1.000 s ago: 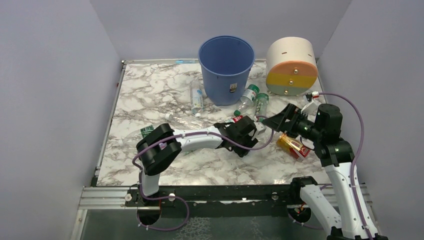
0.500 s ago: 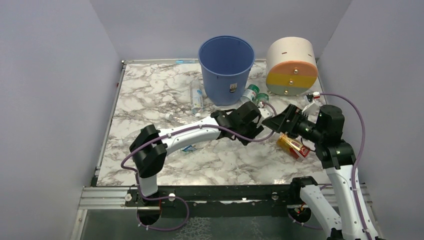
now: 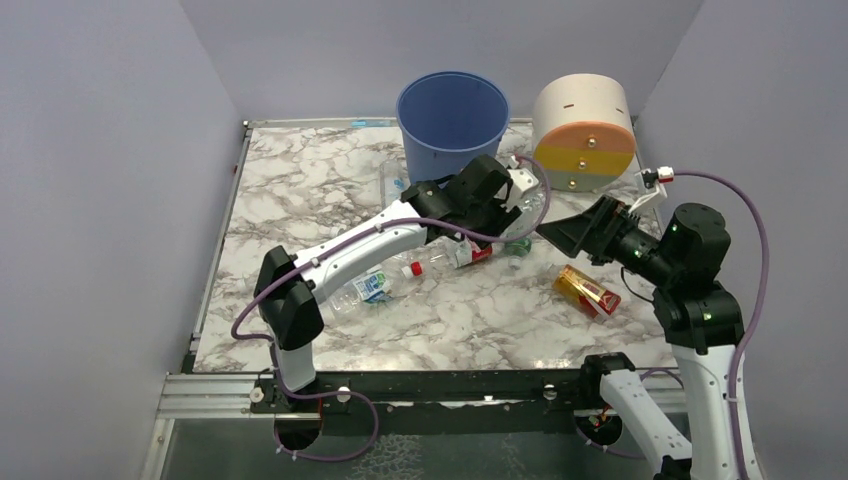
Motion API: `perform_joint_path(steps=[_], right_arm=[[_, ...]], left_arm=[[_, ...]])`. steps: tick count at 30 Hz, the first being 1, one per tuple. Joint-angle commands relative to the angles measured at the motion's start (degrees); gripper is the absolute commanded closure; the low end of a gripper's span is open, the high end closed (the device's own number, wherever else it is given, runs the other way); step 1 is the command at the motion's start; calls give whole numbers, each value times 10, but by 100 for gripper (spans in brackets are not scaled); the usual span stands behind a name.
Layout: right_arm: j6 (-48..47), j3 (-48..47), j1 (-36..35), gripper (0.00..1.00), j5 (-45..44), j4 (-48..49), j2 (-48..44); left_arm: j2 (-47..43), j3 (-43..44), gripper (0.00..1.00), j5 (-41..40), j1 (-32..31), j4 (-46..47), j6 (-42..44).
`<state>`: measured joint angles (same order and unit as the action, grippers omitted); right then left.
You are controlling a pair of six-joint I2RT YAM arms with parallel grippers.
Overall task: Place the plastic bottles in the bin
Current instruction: Pick up the plastic bottle at the center of the board.
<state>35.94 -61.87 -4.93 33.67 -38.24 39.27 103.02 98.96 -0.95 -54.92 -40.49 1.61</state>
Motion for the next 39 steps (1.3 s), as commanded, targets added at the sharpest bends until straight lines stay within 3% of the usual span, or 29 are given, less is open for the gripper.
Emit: perform_joint_path(steps=[1,7,10,28,32,39], right_arm=[[-9,-30,-1,1,-27,-55,13],[42,-62,-1,1,-27,34,42],[37,-85,0,1,-28,32,52],[15,138,-1,0,12,3,-59],[17,179,-1,0,22,3,-78],[14,205,-1,0,36,11,-81]], left_arm=[[-12,38,53,-4,14,-7,-3],[-27,8,54,6,14,-5,-16],[-37,15,54,-4,20,-5,-14],[40,304,54,-17,120,-18,15],[44,322,54,-21,149,37,21],[32,239,55,-16,193,194,32]])
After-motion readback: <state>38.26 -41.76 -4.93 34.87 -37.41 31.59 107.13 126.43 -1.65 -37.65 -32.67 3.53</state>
